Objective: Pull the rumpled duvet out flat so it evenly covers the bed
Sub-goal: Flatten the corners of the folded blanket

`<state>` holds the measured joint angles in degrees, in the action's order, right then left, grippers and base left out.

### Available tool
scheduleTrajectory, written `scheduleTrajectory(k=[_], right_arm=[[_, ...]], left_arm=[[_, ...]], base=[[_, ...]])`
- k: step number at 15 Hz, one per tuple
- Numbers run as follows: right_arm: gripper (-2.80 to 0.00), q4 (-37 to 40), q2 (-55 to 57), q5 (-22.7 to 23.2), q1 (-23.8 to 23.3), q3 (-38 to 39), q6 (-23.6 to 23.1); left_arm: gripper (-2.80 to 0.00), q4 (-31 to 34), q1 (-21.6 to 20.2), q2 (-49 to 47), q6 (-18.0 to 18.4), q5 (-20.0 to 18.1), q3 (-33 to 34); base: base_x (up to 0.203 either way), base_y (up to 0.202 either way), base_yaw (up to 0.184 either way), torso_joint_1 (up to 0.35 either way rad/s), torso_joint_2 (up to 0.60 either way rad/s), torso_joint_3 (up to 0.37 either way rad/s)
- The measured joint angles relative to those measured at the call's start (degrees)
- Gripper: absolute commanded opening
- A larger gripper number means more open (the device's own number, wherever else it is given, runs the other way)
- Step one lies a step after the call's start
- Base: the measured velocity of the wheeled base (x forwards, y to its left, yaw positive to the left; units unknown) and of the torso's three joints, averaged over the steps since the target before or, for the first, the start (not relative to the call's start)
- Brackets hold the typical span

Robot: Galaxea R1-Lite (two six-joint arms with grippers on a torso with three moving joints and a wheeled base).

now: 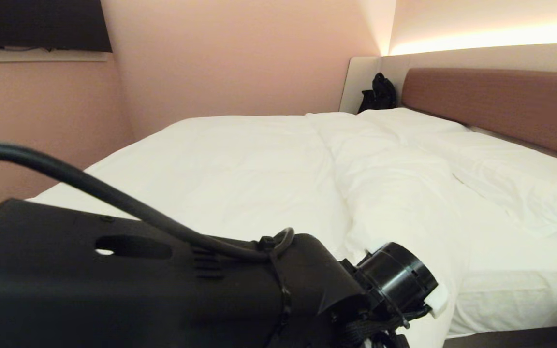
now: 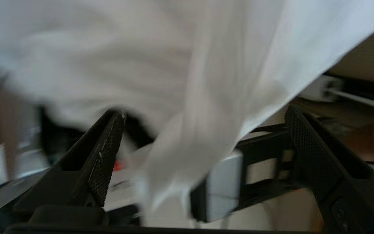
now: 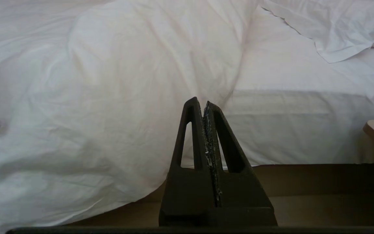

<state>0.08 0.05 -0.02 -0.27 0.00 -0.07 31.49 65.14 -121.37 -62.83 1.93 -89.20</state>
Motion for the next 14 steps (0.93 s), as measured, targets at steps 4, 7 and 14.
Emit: scheduleTrajectory(k=[4,7,14], right_arm=[[-2.8,0.0,0.0,0.0,0.0,0.0,0.0],[-2.8,0.0,0.0,0.0,0.0,0.0,0.0],[-2.8,0.0,0.0,0.0,0.0,0.0,0.0]], left_arm=[[0.0,1.2,5.5,7.0,3.7,7.8,7.7],[0.0,-0.7,9.2,14.3,6.8,18.3,13.5],[-2.8,-3.8,10.4,32.9,15.8,38.1,18.4]], base=[[0.0,0.0,0.0,0.0,0.0,0.0],[0.0,0.0,0.0,0.0,0.0,0.0],[0.0,0.0,0.0,0.0,0.0,0.0]])
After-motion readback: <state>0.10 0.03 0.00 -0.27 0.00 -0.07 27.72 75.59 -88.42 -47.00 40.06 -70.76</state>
